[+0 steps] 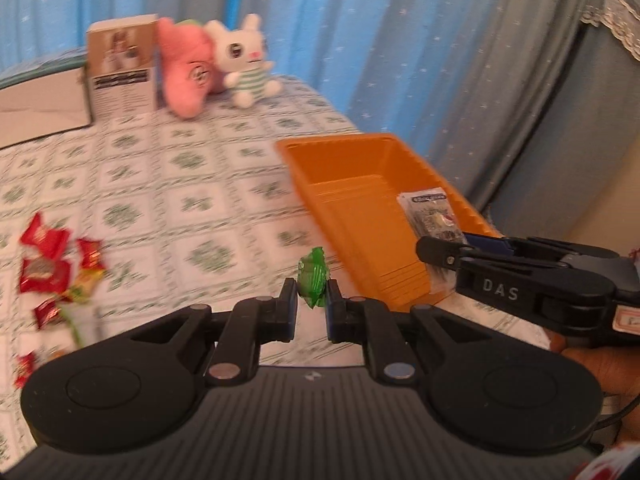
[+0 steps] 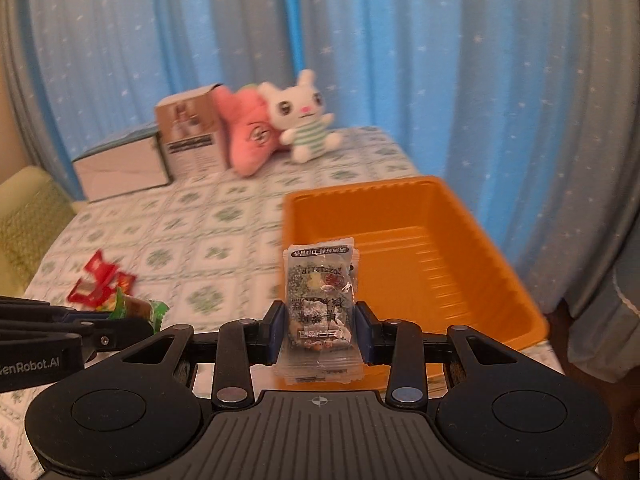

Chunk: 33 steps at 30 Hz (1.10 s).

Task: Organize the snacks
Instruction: 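Carry both snacks to the orange tray and open both tools to drop them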

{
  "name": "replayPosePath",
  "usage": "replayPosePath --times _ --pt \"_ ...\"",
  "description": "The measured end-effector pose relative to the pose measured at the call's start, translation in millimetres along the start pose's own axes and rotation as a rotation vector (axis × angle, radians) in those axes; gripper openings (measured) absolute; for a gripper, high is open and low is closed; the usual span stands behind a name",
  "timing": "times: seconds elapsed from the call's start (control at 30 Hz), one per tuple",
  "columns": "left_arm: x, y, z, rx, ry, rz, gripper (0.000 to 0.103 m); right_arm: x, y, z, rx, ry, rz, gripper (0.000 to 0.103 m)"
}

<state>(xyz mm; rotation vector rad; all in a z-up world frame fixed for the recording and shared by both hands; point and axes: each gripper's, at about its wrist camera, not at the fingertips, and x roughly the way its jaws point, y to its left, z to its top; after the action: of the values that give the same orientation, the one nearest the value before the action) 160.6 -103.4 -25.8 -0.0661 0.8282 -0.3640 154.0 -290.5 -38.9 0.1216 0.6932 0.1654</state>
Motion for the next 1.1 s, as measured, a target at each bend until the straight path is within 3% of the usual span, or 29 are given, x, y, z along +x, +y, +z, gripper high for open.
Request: replayPosePath --times 0.3,0.63,1.1 --pt "50 -55 23 0.053 0.018 -0.057 0.012 8 -67 13 0.078 -0.012 -0.046 0.037" --pt "81 -68 30 0.090 0.046 -0.018 0.015 23 -92 14 0.135 0.007 -0.050 0.037" --pt "51 -45 14 0.053 0.018 0.030 0.018 32 -92 15 0.151 0.016 -0.042 0.037"
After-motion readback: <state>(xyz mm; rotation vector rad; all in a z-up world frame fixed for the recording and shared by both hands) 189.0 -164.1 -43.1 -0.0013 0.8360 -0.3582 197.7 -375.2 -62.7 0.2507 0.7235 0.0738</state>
